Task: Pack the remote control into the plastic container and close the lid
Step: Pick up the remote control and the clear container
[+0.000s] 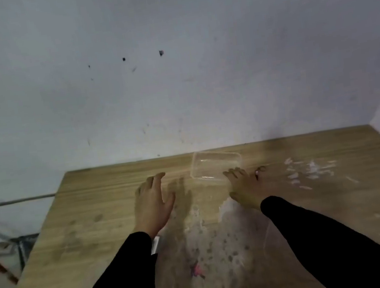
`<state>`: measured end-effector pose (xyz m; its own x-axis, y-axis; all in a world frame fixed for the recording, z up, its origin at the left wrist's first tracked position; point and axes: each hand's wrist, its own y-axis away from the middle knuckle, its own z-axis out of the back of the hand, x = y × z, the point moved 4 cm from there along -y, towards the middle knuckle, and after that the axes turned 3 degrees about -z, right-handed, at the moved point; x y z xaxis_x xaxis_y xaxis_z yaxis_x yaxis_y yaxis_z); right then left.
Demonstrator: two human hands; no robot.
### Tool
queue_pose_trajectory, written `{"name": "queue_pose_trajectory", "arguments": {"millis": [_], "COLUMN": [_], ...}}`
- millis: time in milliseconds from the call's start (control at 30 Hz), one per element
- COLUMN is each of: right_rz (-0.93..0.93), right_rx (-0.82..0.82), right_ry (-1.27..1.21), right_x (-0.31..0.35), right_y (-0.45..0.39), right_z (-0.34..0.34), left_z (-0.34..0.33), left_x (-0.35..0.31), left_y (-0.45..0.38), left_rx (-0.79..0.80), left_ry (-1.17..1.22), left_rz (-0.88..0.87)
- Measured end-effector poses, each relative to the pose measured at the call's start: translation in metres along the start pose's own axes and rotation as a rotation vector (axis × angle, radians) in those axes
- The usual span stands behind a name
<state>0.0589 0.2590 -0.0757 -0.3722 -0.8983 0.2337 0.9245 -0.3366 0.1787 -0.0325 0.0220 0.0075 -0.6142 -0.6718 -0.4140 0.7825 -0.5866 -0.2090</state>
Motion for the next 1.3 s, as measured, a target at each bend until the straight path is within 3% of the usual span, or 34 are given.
{"name": "queue_pose_trajectory", "arguments": {"millis": [333,667,833,933,1033,1133,1300], "right_rz": [0.064,0.143,0.176,0.096,-0.098,-0.204,-0.246], "right_rx": [-0.079,-0.095,-0.194,-0.227,-0.304,-0.319,-0.31], "right_ry": [-0.06,-0.308,-0.192,-0.269,-0.387,-0.42,-0.556], "right_x": [0.002,0.036,0.05,0.044,0.034,0.028,0.023], "right_y": [0.008,0.155,0.205,0.215,0.215,0.211,0.213], "right_z": [-0.023,-0.054,-0.062,-0.079,-0.09,-0.094,-0.1], "left_z": [-0.049,-0.077,-0.08,-0.08,-0.067,-0.053,-0.049], "left_x": [0.013,0.013,0.002,-0.003,0.0,0.02,0.066], "left_y": [0.055,0.109,0.135,0.147,0.155,0.153,0.153], "left_rx": [0.028,0.12,0.156,0.187,0.112,0.018,0.224], "left_ry": [0.252,0.384,0.381,0.397,0.27,-0.049,-0.118], "left_rz": [0.198,0.433,0.389,0.386,0.305,0.281,0.49]}}
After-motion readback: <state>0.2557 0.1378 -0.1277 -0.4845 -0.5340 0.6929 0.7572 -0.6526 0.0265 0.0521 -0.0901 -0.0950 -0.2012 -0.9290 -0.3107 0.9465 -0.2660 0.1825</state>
